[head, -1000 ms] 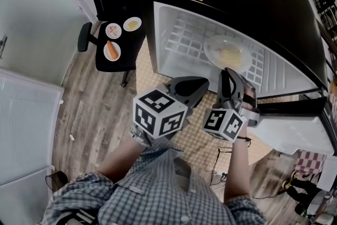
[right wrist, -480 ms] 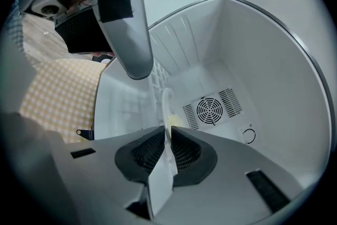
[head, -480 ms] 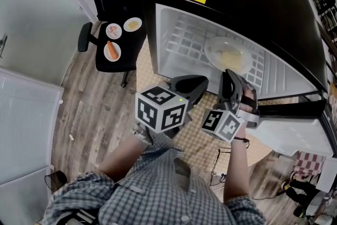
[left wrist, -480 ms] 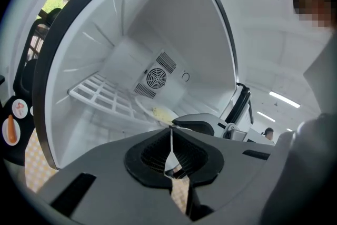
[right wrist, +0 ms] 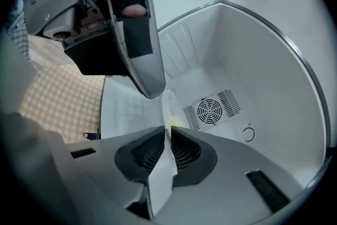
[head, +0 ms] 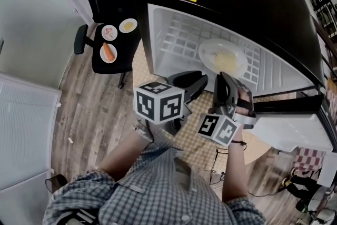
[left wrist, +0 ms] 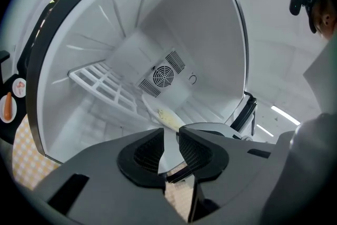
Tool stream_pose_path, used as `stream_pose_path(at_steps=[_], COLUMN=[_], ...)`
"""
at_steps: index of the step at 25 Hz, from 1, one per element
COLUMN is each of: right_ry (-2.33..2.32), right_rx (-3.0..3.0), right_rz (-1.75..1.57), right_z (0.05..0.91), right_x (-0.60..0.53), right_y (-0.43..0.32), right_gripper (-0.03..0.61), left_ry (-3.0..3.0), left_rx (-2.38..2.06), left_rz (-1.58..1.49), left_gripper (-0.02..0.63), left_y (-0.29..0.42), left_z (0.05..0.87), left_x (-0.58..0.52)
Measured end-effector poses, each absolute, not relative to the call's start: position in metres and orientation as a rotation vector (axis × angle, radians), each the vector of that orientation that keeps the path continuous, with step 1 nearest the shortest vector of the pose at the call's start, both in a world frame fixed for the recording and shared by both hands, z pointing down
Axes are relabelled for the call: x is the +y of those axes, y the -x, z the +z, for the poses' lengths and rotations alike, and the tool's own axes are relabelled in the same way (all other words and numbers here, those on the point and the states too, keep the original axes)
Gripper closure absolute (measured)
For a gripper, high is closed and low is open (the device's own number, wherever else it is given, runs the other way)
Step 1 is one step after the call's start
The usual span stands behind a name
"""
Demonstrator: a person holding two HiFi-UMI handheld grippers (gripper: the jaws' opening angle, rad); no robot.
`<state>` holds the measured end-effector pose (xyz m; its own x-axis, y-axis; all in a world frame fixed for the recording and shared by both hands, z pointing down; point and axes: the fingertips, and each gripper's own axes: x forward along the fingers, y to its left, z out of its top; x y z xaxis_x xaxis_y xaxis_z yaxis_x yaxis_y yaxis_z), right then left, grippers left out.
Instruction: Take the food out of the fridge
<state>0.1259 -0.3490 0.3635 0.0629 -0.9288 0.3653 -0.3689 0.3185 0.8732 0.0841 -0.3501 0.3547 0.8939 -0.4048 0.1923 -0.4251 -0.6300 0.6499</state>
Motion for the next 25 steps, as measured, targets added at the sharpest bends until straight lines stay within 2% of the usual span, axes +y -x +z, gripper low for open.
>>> stream_pose_path(at_steps=[6, 8, 20, 25], right_ry=[-1.353, -1.439, -2.201, -2.266], right_rx=[-1.734, -1.863, -2.467, -2.512], right_rz=[-0.466, -0.327, 1.269, 1.573], right_z=[0.360, 0.356, 0.363, 0.366], right_x=[-0.343, -0.338, -0.329, -0.337], right_y=[-0.122, -0.122, -0.198, -0.206], right_gripper=[0.561, 0.528, 0.526, 0.526], left_ry=[-2.303, -2.288, -2.105, -2.064], left_rx=[-0.572, -0.568, -0.495, -0.479], left_rz=[0.026, 0.012, -0.125, -0.157], left_gripper=[0.525, 0.523, 0.517, 0.517], left_y=[-0.092, -0.094, -0.104, -0.106], left_z=[0.357, 0.356, 0.359, 0.359], left_x=[-0.354, -0.357, -0.366, -0.373])
